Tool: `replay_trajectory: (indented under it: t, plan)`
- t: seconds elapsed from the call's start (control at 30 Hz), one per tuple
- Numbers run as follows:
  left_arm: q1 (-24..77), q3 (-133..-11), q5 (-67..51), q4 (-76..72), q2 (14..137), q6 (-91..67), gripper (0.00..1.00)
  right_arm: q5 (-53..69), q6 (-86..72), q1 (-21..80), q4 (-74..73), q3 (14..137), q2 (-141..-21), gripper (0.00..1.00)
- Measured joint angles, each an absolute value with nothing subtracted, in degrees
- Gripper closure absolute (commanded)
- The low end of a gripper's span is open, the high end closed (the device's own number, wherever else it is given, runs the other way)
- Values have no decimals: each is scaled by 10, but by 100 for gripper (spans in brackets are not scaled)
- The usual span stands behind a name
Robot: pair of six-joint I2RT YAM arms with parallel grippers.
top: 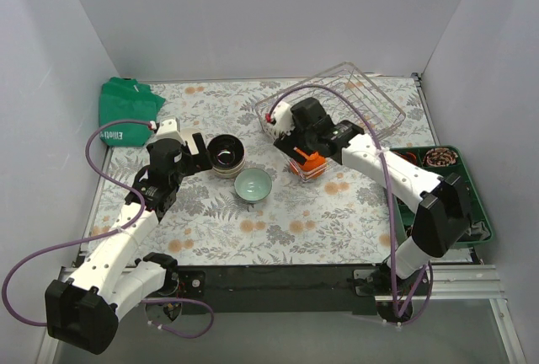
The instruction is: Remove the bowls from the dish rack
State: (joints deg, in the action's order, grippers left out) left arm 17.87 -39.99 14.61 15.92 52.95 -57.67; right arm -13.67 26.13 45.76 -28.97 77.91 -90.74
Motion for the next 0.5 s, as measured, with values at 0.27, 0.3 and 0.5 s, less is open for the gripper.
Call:
replay_trajectory:
  t: [0.27, 0.3, 0.5]
  plan:
    - [179, -398, 140, 158, 529, -577, 2, -122, 192, 342, -264, 779, -926, 12]
    - [179, -398, 140, 158, 529, -577, 2, -118, 188, 334, -262, 779, -933, 12]
    - [179, -398, 139, 158, 529, -577, 2, -95, 168, 318, -255, 778, -970, 12]
